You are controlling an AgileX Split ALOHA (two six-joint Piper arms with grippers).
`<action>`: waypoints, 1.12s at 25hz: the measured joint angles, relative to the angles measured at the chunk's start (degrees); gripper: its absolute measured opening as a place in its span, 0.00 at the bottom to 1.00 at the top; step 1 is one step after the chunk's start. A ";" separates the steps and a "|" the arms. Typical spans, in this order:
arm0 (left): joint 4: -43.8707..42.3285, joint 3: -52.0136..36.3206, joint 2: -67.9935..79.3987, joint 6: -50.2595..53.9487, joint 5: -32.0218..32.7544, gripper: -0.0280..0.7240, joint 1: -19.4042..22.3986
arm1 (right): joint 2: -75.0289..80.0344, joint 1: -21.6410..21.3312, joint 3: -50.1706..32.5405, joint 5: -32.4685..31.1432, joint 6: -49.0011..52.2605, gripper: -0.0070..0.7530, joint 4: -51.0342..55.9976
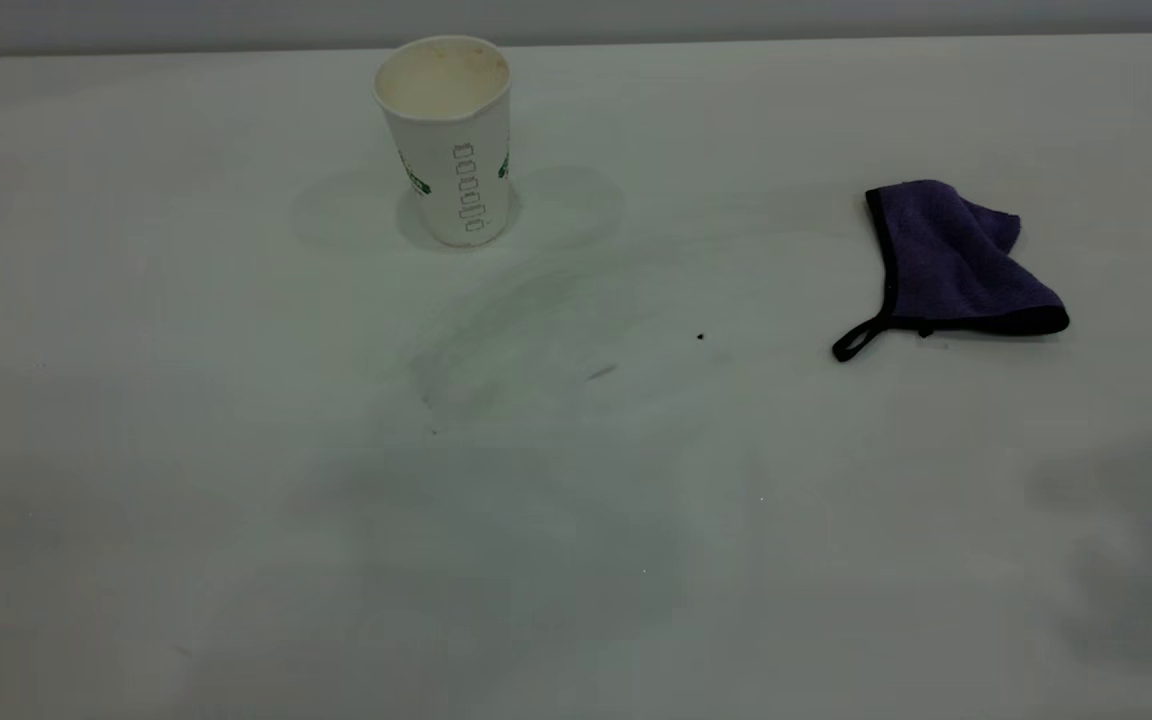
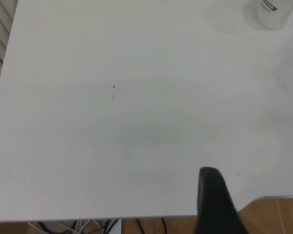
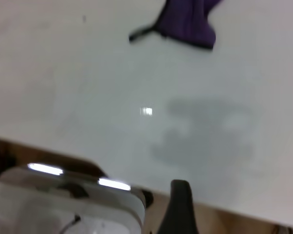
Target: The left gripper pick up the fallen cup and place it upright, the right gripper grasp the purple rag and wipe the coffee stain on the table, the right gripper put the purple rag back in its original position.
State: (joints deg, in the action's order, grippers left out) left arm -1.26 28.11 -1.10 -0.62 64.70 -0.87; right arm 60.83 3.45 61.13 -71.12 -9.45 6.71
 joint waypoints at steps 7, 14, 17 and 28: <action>0.00 0.00 0.00 0.00 0.00 0.68 0.00 | -16.43 0.00 -16.38 0.00 -1.03 0.91 -0.23; 0.00 0.00 0.00 0.00 0.00 0.68 0.00 | -36.10 0.00 -25.81 0.05 -1.03 0.87 -0.21; 0.00 0.00 0.00 0.00 0.00 0.68 0.00 | -43.03 0.00 -27.98 0.55 -1.03 0.86 -0.17; 0.00 0.00 0.00 0.00 0.00 0.68 0.00 | -56.68 -0.05 -33.95 6.03 -0.16 0.84 -0.24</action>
State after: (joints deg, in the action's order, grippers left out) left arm -1.26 28.11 -1.10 -0.62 64.70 -0.87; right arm 4.15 3.40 27.18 -65.09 -9.62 6.47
